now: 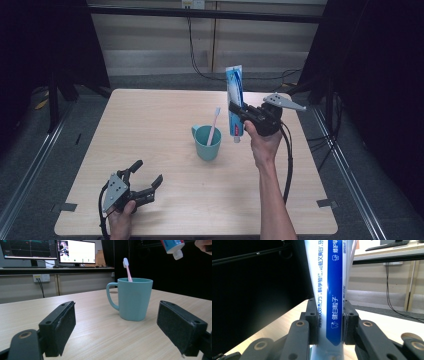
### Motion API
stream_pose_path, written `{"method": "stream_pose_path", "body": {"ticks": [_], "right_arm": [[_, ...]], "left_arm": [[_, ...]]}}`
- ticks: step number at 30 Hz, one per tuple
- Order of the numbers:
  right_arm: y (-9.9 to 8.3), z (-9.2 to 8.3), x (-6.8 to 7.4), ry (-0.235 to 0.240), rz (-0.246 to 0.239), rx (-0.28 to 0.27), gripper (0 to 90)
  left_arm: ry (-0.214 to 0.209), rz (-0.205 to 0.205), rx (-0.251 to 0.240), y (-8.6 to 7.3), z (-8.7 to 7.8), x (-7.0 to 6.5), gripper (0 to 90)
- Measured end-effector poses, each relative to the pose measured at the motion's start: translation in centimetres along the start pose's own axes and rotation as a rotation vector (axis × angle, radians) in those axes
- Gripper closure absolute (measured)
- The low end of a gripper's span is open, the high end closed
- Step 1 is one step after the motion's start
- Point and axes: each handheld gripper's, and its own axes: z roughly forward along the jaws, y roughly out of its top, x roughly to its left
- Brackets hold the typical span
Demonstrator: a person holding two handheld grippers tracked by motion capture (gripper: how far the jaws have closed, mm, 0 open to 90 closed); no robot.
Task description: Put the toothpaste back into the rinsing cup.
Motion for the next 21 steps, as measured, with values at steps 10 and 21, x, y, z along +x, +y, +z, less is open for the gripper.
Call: {"method": "stream_pose_path", "body": {"ticks": [10, 21], "right_arm": [[0.2, 2.0, 0.4, 0.03, 0.006, 0.024, 71.9], [0.0, 3.4, 0.5, 0.044, 0.012, 0.033, 71.8]], "left_arm": [[0.001, 0.0, -0.001, 0.0, 0.0, 0.0, 15.5], [-0.001, -0.009, -0.002, 0.0, 0.0, 0.0, 15.5]]}}
